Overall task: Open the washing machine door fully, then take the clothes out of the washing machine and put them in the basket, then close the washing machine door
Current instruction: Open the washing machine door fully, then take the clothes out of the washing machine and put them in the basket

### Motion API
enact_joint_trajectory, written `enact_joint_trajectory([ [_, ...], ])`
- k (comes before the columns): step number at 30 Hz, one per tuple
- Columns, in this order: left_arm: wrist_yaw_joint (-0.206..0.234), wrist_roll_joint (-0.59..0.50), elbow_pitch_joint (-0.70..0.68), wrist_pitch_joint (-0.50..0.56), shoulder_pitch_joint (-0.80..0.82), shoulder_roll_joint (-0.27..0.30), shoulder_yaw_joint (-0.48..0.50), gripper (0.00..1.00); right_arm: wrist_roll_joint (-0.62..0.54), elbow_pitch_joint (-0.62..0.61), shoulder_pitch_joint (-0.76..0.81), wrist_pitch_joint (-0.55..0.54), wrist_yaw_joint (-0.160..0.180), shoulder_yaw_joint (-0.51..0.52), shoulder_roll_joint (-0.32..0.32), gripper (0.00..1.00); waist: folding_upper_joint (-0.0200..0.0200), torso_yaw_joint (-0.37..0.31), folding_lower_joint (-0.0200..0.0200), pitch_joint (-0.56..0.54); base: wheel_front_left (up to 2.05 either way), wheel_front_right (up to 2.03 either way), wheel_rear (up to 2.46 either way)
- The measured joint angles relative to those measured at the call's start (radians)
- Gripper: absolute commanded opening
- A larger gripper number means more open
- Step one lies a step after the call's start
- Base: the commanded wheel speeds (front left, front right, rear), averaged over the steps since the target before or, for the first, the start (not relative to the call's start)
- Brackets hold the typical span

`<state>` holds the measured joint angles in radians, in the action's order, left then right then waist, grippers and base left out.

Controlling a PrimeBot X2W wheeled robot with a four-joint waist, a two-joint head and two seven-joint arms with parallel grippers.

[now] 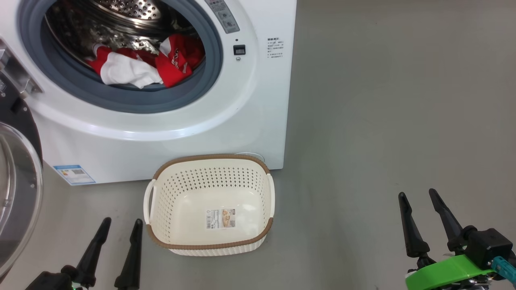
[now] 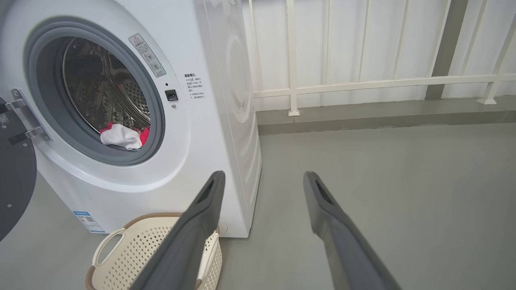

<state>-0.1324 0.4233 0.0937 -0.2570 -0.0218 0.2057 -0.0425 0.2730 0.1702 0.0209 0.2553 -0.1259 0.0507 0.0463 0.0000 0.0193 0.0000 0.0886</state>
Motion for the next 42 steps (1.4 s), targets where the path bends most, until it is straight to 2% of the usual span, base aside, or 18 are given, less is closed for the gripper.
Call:
enact_joint_trajectory([
  [17,0.0,0.021,-0.001,0.0,0.003,0.006,0.0,1.0,-0.002,0.0,-0.002,0.0,0.0,-0.007,-0.001,1.0,0.0,0.01,-0.0001,0.017,0.12,-0.14,0.02],
  [32,0.0,0.028,-0.002,0.0,0.028,0.022,-0.002,1.0,-0.001,-0.001,-0.006,0.0,0.0,-0.016,-0.001,1.0,0.0,0.009,0.0,0.035,1.3,-1.37,0.07],
  [42,0.0,0.005,0.011,0.0,0.044,0.004,0.023,1.0,0.0,-0.006,-0.027,0.0,0.0,-0.022,-0.001,1.0,0.0,0.017,0.0,0.049,0.83,-0.84,0.02],
])
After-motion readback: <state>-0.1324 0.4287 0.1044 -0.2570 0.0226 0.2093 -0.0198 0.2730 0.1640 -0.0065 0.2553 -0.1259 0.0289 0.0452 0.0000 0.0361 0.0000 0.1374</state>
